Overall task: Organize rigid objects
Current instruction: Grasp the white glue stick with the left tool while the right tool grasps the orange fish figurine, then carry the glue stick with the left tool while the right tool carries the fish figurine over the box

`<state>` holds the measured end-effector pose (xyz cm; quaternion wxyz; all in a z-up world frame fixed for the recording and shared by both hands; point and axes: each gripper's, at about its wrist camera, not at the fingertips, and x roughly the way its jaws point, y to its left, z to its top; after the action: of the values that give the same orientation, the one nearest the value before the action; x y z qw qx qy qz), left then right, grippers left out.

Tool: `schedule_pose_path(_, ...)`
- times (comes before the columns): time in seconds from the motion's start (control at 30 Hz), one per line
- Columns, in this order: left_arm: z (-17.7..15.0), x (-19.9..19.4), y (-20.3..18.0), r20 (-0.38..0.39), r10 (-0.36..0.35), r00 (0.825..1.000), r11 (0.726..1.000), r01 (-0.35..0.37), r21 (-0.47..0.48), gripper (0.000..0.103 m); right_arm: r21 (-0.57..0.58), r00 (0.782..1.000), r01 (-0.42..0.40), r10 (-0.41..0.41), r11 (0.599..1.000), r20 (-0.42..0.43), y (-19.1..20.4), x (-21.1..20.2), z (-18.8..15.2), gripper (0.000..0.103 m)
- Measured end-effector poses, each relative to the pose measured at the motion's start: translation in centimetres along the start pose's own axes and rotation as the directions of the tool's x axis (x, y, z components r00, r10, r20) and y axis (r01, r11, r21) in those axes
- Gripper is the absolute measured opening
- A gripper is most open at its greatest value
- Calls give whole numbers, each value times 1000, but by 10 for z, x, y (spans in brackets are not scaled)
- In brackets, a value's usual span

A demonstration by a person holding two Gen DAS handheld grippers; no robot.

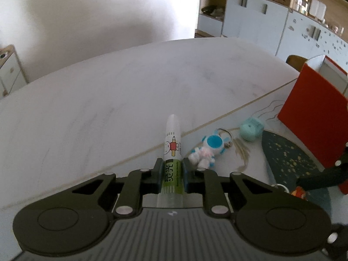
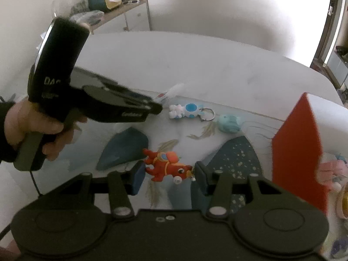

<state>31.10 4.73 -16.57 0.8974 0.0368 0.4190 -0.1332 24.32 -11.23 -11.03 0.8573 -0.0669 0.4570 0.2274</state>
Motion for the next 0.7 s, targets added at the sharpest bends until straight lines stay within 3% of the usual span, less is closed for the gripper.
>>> schedule_pose_path(0.33, -12, -56, -10, 16, -10, 1000, 995, 12, -103, 17, 25, 998, -45, 44, 999, 43, -12, -62, -5, 49)
schedule_pose_path(0.7, 4, -113, -53, 45, -13, 999, 995, 17, -99, 17, 31, 993, -43, 40, 999, 108, -48, -120, -9, 49)
